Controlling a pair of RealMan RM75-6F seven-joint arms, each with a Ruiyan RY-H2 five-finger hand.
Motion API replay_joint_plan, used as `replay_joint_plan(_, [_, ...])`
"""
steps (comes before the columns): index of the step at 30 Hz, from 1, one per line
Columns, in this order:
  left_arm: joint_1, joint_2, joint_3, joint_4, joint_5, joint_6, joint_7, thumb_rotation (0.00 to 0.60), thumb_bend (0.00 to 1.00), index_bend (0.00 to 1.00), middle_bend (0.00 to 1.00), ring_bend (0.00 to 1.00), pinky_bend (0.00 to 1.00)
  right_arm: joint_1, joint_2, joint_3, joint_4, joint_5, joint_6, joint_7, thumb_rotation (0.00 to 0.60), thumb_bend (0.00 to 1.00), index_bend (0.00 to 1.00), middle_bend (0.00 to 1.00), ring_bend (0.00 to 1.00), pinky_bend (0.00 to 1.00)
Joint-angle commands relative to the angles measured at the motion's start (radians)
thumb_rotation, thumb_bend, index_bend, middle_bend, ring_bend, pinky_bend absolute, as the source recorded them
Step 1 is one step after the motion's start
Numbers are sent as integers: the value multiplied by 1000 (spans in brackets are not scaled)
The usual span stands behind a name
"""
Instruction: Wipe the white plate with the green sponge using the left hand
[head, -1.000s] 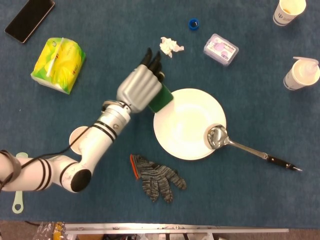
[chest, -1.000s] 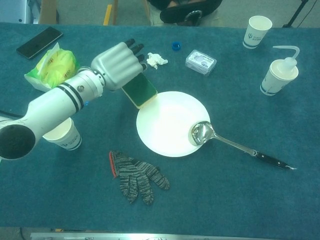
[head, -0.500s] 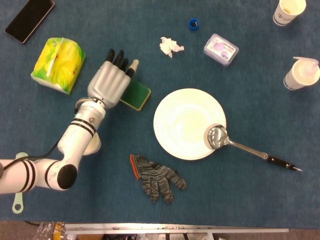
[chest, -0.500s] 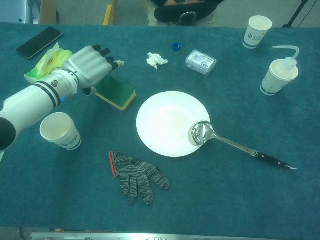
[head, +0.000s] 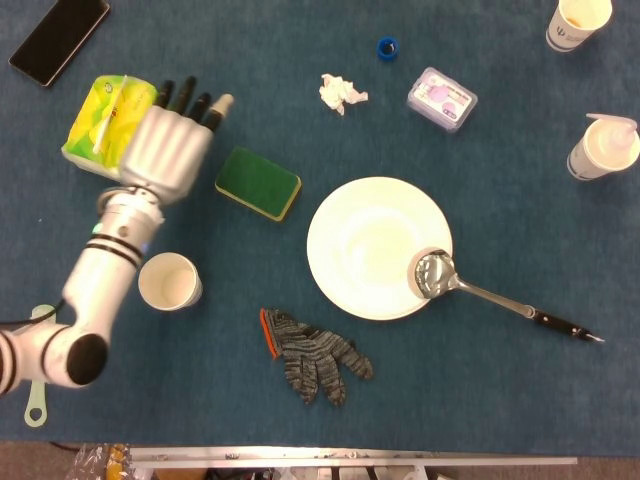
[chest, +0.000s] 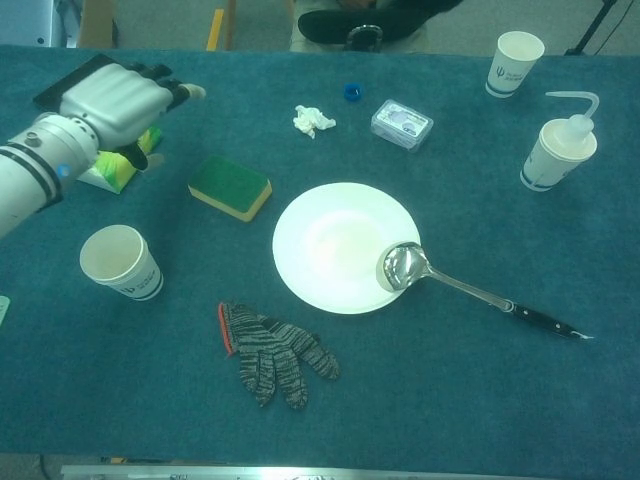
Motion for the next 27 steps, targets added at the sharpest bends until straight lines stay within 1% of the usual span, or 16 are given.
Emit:
replay_joint_plan(1, [75,75,5,-45,75,47,-115,600,285,114,163,32,79,-2,1,1,-3,6,-1,-8,600,261,299,293,200,322])
replay_joint_plan(8, [205,189,39,-125,171,147,-273,600,285,141,176,39,79,-10,-3,3,-12,23,2,-39,600,262,299,293,200,322])
replay_joint_plan(12, [282,245,68,-161,219,214,-328,600,285,147,177,39,79,-19,-3,4,-18,31,12,-53,600,262,299,293,200,322])
replay_joint_plan(16, [361,287,88,-186,242,274,-389,600,285,148,179,39,79,-26,0,2,-24,31,19,-57,600,261,299,293,200,322])
replay_joint_plan(21, [450,323,88,-195,247,342,-466,600,285,148,180,39,79,-34,9,0,-35,24,30,-59,600,261,299,293,200,322])
replay_joint_plan(27, [528,339,81,-179,294,407,-542,600,285,148,181,39,79,-41,15,-3,-45,15,40,-57,600,261,299,293,200,322])
